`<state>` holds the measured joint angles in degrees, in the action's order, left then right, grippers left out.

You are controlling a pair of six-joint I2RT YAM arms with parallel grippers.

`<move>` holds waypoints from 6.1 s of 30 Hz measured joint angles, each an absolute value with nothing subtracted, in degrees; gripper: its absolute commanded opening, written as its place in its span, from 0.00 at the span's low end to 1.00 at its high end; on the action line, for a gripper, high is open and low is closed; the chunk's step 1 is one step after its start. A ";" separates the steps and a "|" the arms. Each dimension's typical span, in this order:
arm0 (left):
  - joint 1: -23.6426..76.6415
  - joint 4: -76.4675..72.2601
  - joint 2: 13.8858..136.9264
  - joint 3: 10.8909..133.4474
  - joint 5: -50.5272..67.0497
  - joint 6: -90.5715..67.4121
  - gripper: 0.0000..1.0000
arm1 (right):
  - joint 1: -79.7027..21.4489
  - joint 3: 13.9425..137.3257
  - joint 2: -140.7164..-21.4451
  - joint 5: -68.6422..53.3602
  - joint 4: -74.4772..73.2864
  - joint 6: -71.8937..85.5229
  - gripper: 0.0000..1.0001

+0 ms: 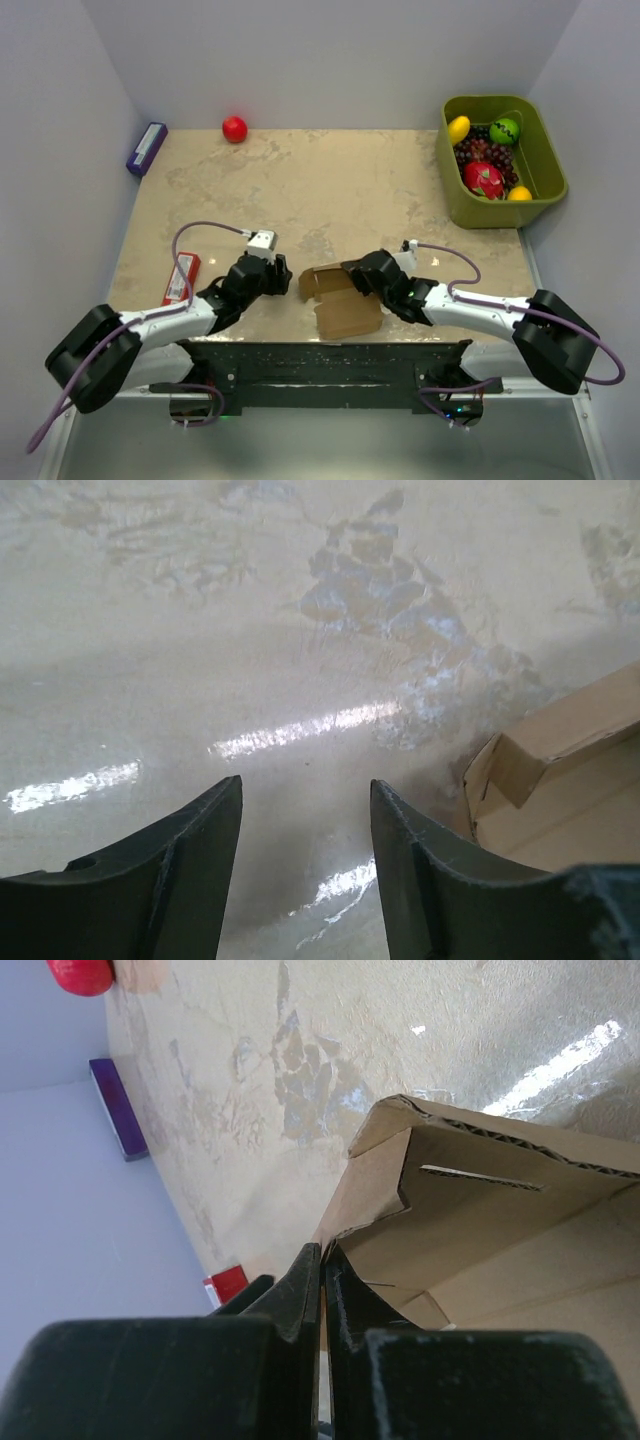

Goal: Fold the paper box

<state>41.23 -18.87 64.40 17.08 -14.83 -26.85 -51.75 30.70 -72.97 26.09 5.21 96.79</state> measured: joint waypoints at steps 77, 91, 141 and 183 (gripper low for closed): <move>47.68 -50.28 80.79 11.46 -6.22 -19.70 0.39 | -51.68 17.80 -85.06 21.37 58.04 74.52 0.00; 47.59 -53.28 82.41 11.35 -5.06 -18.15 0.39 | -51.68 15.29 -83.00 22.87 56.95 74.30 0.00; 42.39 -61.84 90.94 12.93 1.91 -14.46 0.45 | -51.68 20.56 -82.96 24.88 44.66 73.87 0.00; 36.47 -17.30 81.41 32.05 -1.67 -20.47 0.00 | -51.79 41.19 -54.37 25.82 -11.66 46.11 0.77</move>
